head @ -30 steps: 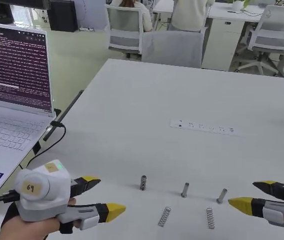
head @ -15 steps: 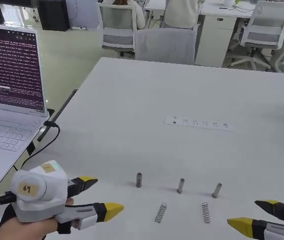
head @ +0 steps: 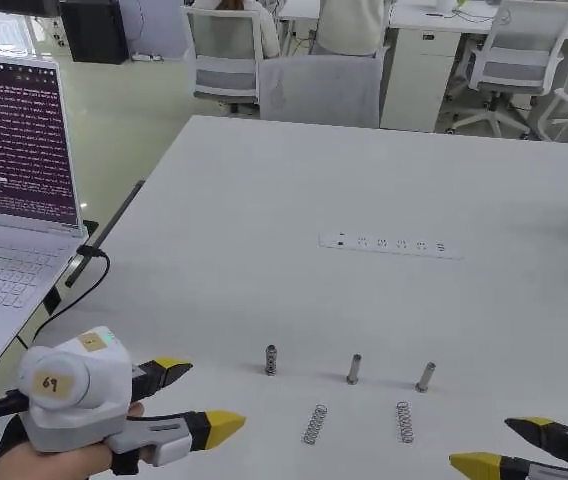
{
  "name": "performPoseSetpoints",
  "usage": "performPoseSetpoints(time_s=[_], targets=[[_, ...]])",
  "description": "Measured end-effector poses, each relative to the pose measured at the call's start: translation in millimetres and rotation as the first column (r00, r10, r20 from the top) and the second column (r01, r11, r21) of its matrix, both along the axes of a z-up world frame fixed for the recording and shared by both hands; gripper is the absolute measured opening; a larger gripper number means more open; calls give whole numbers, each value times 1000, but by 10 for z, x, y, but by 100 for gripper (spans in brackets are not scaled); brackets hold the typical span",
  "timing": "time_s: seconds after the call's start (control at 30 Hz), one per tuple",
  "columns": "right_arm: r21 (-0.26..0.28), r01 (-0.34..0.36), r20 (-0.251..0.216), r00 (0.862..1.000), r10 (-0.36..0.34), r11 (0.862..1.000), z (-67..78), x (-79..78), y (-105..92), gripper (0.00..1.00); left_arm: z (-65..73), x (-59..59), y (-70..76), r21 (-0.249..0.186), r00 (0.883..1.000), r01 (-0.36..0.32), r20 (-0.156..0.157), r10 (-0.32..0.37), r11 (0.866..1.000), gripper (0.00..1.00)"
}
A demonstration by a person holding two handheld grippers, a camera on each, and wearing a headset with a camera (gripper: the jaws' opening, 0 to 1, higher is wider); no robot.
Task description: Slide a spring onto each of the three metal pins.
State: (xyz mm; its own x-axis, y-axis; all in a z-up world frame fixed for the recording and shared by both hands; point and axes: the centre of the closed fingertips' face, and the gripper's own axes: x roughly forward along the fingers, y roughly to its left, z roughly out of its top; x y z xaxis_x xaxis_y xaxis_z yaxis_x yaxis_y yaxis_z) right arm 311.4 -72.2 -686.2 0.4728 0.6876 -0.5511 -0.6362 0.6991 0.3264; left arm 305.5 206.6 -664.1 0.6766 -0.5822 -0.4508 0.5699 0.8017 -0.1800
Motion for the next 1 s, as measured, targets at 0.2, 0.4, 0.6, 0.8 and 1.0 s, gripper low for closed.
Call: performPoseSetpoints(time_s=[0.2,0.4,0.6,0.8,1.0], targets=[[8,10,3,1000,-10,1000,23,-20,1,71,4,22,-41,-1,1000,7,-2,-7,1000,56],[11,9,-1,1000,-9,1000,17,-40,-6,72,-12,36,-78,0,1000,16,-6,-16,1000,56],[10,5,-2,1000,-5,1000,20,-72,-3,72,-41,51,-156,-3,999,28,-15,-28,1000,56],[13,6,0,1000,-6,1000,30,-80,7,71,-85,77,-263,2,999,48,-25,-48,999,55],[16,7,2,1000,-7,1000,46,-90,7,71,-132,106,-335,8,998,63,-31,-62,998,55]])
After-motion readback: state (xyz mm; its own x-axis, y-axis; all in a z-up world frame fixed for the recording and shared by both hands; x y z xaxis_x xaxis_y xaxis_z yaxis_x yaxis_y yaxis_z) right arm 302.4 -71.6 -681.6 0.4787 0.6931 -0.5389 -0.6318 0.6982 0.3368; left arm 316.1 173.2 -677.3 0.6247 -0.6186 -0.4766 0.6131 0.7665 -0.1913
